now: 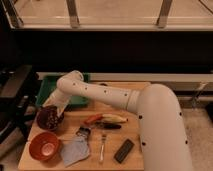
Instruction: Place grapes in tray
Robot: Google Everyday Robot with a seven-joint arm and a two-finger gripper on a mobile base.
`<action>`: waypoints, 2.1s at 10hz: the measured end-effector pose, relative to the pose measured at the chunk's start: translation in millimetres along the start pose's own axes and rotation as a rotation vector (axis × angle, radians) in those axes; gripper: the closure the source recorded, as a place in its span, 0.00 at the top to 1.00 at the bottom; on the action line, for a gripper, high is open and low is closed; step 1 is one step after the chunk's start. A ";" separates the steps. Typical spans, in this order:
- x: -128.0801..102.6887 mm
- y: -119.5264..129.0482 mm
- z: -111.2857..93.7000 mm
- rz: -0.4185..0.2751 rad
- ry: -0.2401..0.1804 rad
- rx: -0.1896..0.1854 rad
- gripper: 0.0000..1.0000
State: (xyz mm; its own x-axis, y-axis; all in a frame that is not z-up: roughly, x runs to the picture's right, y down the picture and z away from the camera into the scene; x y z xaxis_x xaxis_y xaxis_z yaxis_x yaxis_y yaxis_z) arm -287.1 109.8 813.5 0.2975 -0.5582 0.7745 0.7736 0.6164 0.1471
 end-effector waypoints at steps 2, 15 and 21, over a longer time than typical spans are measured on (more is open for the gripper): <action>-1.4 7.7 7.2 0.000 -0.010 -0.036 0.65; -25.1 17.2 38.9 -0.024 -0.090 -0.069 0.01; -2.2 -5.9 -51.5 0.017 0.049 0.132 0.00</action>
State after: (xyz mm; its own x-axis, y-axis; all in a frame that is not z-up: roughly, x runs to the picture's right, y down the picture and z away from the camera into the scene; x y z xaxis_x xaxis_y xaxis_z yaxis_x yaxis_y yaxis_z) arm -263.4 78.8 779.2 0.3397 -0.5717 0.7468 0.6888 0.6919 0.2164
